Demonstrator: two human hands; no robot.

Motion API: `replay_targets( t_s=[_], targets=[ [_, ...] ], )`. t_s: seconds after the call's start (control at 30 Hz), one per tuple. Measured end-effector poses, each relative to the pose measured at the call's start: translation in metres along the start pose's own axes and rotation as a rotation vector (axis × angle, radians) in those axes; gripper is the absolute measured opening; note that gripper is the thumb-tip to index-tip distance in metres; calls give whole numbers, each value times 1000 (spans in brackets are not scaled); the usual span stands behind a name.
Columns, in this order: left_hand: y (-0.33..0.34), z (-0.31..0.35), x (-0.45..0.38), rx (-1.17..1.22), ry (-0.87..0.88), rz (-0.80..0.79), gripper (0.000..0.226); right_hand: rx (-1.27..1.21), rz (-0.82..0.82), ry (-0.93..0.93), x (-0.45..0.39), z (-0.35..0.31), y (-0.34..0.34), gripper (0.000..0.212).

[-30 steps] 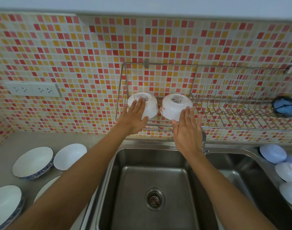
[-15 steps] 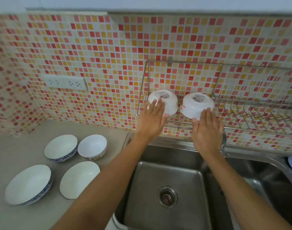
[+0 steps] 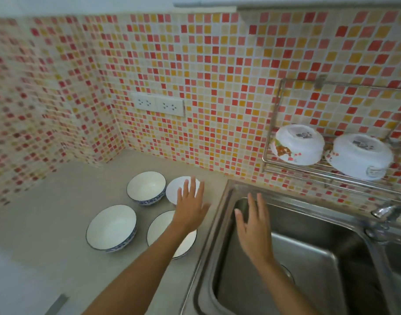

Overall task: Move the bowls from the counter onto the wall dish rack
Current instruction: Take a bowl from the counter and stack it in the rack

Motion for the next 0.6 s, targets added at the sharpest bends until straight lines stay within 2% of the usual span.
replay_targets(
  t_s=[0.1,0.23,0.4,0.6],
  targets=[
    [-4,-54,-15,64,-96,-22,70,-58,-179,94,-12,-14,51,71],
    [3,-94,-33,132,-140,-51,71,-137,-299,199,-35,-26,101,73],
    [28,-109,-57,122,-125,-149,74,-152,-365,343,-63,-37,143,77],
    [56,-116,-71,162,-100,-242,76,-203,-414,542,-72,-39,181,67]
  ],
)
Point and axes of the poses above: each hand's wrist, its own x-axis away from the middle knuckle, its own y-axis out of the palm, z = x × y, the point moved 5 cm from there along -x, towards the middle knuckle, and after that the axes turned 6 degrees about -y, right-handed, at the moved point
